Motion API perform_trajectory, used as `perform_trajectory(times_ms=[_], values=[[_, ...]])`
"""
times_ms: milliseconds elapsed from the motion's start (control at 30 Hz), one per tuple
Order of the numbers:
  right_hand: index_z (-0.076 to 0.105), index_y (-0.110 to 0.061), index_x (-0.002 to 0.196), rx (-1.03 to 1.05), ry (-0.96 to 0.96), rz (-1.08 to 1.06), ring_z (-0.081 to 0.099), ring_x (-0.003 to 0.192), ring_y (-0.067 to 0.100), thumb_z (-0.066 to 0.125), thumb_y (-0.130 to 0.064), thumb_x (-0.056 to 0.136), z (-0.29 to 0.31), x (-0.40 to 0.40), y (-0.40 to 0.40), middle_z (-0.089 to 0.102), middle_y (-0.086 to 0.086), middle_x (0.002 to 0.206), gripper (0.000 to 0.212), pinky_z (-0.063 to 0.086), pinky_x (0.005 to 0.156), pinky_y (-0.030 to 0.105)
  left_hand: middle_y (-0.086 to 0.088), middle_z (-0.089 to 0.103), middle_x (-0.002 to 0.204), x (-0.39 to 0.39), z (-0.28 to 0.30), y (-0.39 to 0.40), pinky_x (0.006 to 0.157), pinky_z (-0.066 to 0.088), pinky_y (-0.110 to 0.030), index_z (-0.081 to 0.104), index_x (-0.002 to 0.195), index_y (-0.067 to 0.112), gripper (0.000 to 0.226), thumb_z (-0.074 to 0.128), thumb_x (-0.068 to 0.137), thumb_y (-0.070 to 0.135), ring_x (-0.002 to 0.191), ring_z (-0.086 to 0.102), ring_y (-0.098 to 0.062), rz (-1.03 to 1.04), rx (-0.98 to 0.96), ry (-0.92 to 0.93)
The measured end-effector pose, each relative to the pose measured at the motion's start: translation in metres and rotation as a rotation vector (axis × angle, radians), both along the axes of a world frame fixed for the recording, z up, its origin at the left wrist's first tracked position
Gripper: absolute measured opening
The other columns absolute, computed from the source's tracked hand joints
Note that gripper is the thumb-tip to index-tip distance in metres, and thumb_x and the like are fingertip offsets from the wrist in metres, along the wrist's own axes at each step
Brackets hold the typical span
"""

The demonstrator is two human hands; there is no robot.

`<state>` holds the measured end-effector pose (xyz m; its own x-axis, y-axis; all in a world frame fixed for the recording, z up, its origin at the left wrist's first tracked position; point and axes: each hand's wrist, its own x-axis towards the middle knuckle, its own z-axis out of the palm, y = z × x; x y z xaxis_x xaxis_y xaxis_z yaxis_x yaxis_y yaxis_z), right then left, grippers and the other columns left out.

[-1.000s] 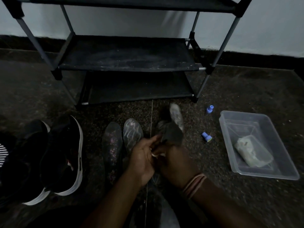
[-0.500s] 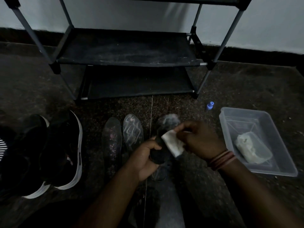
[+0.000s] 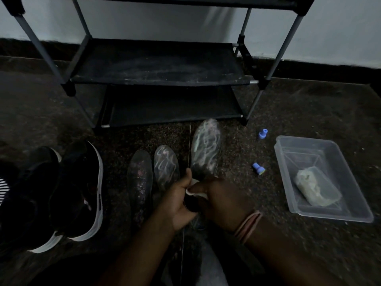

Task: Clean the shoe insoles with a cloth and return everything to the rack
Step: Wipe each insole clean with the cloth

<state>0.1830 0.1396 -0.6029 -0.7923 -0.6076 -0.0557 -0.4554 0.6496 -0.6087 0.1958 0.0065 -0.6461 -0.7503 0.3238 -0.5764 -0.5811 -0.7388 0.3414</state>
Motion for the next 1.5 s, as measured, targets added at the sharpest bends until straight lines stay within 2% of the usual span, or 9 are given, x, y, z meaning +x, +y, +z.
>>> perform_trajectory(times_ms=[133, 267, 400, 467, 767, 867, 967, 1133, 1500], values=[[0.073, -0.026, 0.099, 0.027, 0.088, -0.099, 0.064, 0.085, 0.016, 0.056, -0.027, 0.088, -0.003, -0.008, 0.008, 0.067, 0.002, 0.098, 0.021, 0.051, 0.079, 0.029, -0.021, 0.065, 0.128, 0.000, -0.003, 0.002, 0.095, 0.051, -0.047, 0.048, 0.145, 0.005, 0.058, 0.050, 0.095, 0.035, 0.110, 0.066, -0.032, 0.033, -0.097, 0.029], [0.070, -0.019, 0.087, 0.027, 0.232, -0.390, 0.063, 0.077, 0.022, 0.046, -0.024, 0.091, 0.000, -0.022, 0.028, 0.064, 0.005, 0.085, 0.025, 0.047, 0.070, 0.034, -0.012, 0.064, 0.136, 0.002, -0.005, 0.007, 0.107, 0.046, -0.049, 0.055, 0.141, 0.015, 0.043, 0.054, 0.098, 0.017, 0.125, 0.061, -0.028, 0.003, -0.078, 0.069], [0.072, -0.017, 0.091, -0.003, 0.175, -0.173, 0.062, 0.075, 0.024, 0.057, -0.014, 0.083, 0.003, 0.003, -0.007, 0.064, 0.009, 0.086, 0.017, 0.042, 0.071, 0.028, -0.015, 0.074, 0.092, 0.002, 0.005, -0.005, 0.077, 0.056, -0.036, 0.075, 0.102, 0.006, 0.032, 0.044, 0.095, 0.011, 0.082, 0.072, -0.027, -0.005, 0.011, 0.082], [0.075, -0.017, 0.095, -0.043, 0.169, -0.225, 0.063, 0.075, 0.024, 0.061, -0.012, 0.081, 0.000, -0.002, -0.005, 0.065, 0.008, 0.089, 0.020, 0.041, 0.071, 0.025, -0.016, 0.073, 0.091, 0.003, 0.008, -0.005, 0.081, 0.053, -0.039, 0.078, 0.094, 0.004, 0.038, 0.040, 0.091, 0.010, 0.083, 0.070, -0.029, -0.021, 0.005, 0.088], [0.074, -0.010, 0.104, -0.056, 0.286, -0.431, 0.065, 0.080, 0.026, 0.064, -0.008, 0.084, 0.000, -0.012, 0.011, 0.067, 0.013, 0.094, 0.023, 0.044, 0.077, 0.023, -0.017, 0.067, 0.129, 0.004, 0.013, 0.006, 0.085, 0.059, -0.037, 0.060, 0.135, 0.013, 0.044, 0.052, 0.093, 0.003, 0.108, 0.069, -0.028, -0.028, -0.130, 0.179], [0.072, -0.013, 0.083, 0.039, 0.254, -0.304, 0.063, 0.072, 0.028, 0.060, -0.011, 0.078, -0.001, -0.006, 0.005, 0.063, 0.009, 0.078, 0.013, 0.044, 0.069, 0.034, -0.020, 0.071, 0.115, 0.003, 0.012, 0.003, 0.080, 0.058, -0.036, 0.066, 0.127, 0.011, 0.049, 0.048, 0.085, -0.007, 0.096, 0.071, -0.029, -0.080, -0.140, 0.199], [0.074, -0.013, 0.094, 0.014, 0.210, -0.167, 0.065, 0.080, 0.026, 0.060, -0.012, 0.079, -0.004, 0.000, -0.005, 0.068, 0.010, 0.084, 0.020, 0.045, 0.083, 0.027, -0.020, 0.069, 0.095, 0.002, 0.012, -0.002, 0.073, 0.054, -0.034, 0.069, 0.117, 0.007, 0.059, 0.039, 0.070, -0.010, 0.082, 0.068, -0.030, -0.076, -0.122, 0.194], [0.073, -0.013, 0.095, -0.012, 0.209, -0.278, 0.059, 0.075, 0.025, 0.053, -0.016, 0.084, 0.002, -0.010, 0.008, 0.062, 0.008, 0.080, 0.023, 0.044, 0.069, 0.034, -0.022, 0.067, 0.116, 0.006, 0.020, 0.005, 0.082, 0.051, -0.037, 0.063, 0.133, 0.015, 0.080, 0.038, 0.063, -0.015, 0.103, 0.064, -0.033, -0.125, -0.190, 0.278], [0.069, -0.019, 0.118, 0.088, 0.244, -0.075, 0.059, 0.087, 0.026, 0.051, -0.029, 0.081, 0.008, -0.003, -0.007, 0.065, 0.003, 0.096, 0.043, 0.046, 0.076, 0.036, -0.022, 0.070, 0.107, 0.006, 0.020, 0.001, 0.069, 0.056, -0.031, 0.054, 0.138, 0.011, 0.081, 0.034, 0.064, -0.016, 0.091, 0.071, -0.028, -0.106, -0.166, 0.260]])
